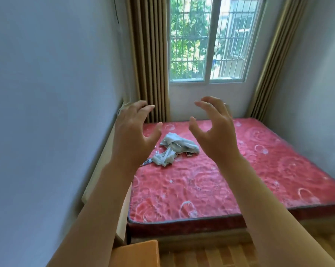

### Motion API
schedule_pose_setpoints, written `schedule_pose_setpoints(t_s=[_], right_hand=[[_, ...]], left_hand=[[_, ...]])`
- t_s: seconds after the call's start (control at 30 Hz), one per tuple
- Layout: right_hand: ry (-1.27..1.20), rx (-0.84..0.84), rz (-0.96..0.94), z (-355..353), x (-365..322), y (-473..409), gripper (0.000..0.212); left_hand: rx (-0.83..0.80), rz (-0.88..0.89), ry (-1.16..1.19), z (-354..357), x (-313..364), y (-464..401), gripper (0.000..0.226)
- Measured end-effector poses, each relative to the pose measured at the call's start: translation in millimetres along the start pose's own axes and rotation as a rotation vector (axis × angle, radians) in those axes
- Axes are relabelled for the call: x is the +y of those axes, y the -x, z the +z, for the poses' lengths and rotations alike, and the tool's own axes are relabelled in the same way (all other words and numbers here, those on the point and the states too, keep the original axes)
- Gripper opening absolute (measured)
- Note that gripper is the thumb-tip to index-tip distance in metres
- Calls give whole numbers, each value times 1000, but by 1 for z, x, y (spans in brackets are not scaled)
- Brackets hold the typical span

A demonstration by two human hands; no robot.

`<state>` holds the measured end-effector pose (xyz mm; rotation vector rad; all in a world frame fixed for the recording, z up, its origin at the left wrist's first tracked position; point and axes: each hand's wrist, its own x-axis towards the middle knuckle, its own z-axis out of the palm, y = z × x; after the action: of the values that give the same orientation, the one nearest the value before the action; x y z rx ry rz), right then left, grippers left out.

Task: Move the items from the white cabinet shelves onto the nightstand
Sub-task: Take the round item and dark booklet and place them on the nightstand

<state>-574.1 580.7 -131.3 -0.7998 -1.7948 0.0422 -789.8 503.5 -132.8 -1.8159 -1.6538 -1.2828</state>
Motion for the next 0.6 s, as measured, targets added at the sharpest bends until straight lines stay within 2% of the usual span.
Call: schedule_pose_setpoints(t_s=[0.33, 0.6], right_hand=[[207, 80, -51, -132, 44, -42, 46], [351, 98, -62, -233, 98, -51, 50]], left_hand=[[88, 156, 81, 34, 115, -66, 50], [91, 196, 145, 81, 211, -87, 54]])
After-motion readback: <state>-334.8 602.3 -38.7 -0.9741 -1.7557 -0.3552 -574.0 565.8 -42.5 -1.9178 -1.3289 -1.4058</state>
